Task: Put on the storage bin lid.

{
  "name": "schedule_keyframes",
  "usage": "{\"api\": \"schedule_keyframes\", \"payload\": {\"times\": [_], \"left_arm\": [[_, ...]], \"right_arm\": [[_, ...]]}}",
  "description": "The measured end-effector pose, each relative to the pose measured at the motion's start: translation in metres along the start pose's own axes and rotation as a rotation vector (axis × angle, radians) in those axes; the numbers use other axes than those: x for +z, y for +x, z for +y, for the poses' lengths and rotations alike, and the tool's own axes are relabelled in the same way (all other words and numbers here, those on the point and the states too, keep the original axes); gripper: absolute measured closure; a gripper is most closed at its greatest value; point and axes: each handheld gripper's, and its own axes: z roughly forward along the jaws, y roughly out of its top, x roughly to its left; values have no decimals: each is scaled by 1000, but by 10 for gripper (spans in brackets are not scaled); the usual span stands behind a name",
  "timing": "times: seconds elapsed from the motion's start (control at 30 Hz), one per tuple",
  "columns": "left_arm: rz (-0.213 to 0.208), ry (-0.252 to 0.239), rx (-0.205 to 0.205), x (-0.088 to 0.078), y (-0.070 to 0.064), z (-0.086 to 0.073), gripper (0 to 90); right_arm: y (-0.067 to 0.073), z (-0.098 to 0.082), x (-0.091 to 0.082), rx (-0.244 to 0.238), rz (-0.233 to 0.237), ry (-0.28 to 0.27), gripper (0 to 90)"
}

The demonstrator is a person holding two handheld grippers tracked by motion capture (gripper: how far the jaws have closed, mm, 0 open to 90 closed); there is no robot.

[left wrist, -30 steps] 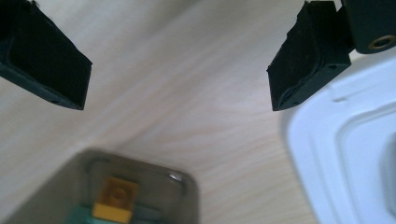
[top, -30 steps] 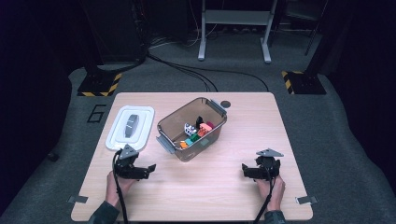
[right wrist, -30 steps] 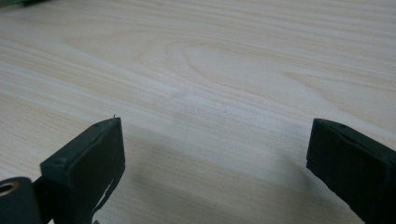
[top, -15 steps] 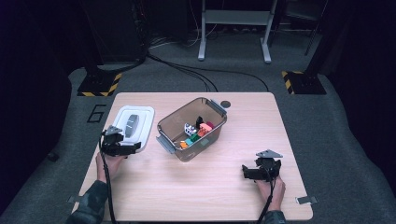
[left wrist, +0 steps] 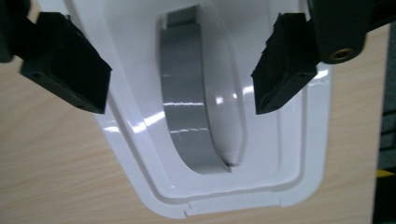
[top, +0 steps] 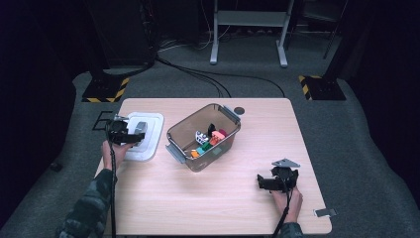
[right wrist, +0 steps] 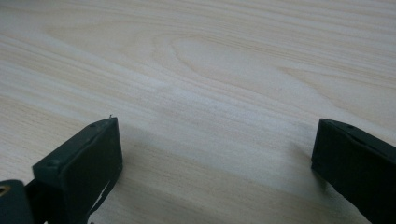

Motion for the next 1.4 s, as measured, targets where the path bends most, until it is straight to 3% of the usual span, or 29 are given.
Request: {"api": "schedule_keyframes", "payload": {"times": [0.07,0.1,0.17,0.27,0.3,0.33,0.37,0.43,0.53,0.7,0.87,1.03,1.2,1.4], "left_arm": [[9,13,19,3,-1,0,231],[28,27,28,9,-5,0,302],[22,26,25,11,-5,-1,367],[37,27,21,16,-6,-2,476],[52,26,28,17,-5,-2,476],[56,27,24,17,-5,-3,566],[52,25,14,18,-4,-4,566],[55,24,-1,20,-3,-5,648],[40,11,-32,19,0,-6,670],[26,13,-25,17,1,-6,675],[-3,-13,-14,4,-2,-1,676],[-30,-50,-27,-10,-7,4,677],[-58,-77,-5,-27,-10,9,677],[-82,-101,-16,-44,-4,19,677]], "right_arm": [[0,0,0,0,0,0,9],[0,0,0,0,0,0,10],[0,0,0,0,0,0,10],[0,0,0,1,-1,0,10],[0,0,0,0,-1,0,11],[0,0,0,0,-1,-1,13],[0,0,0,0,-1,-1,13],[1,0,0,1,-2,-1,16],[1,0,0,1,-3,-1,16],[1,0,0,2,-3,-1,16],[1,0,0,2,-3,-1,17],[1,0,0,1,-4,-2,18],[0,0,0,0,-4,-2,18],[0,0,-1,-2,-4,-1,19]]}}
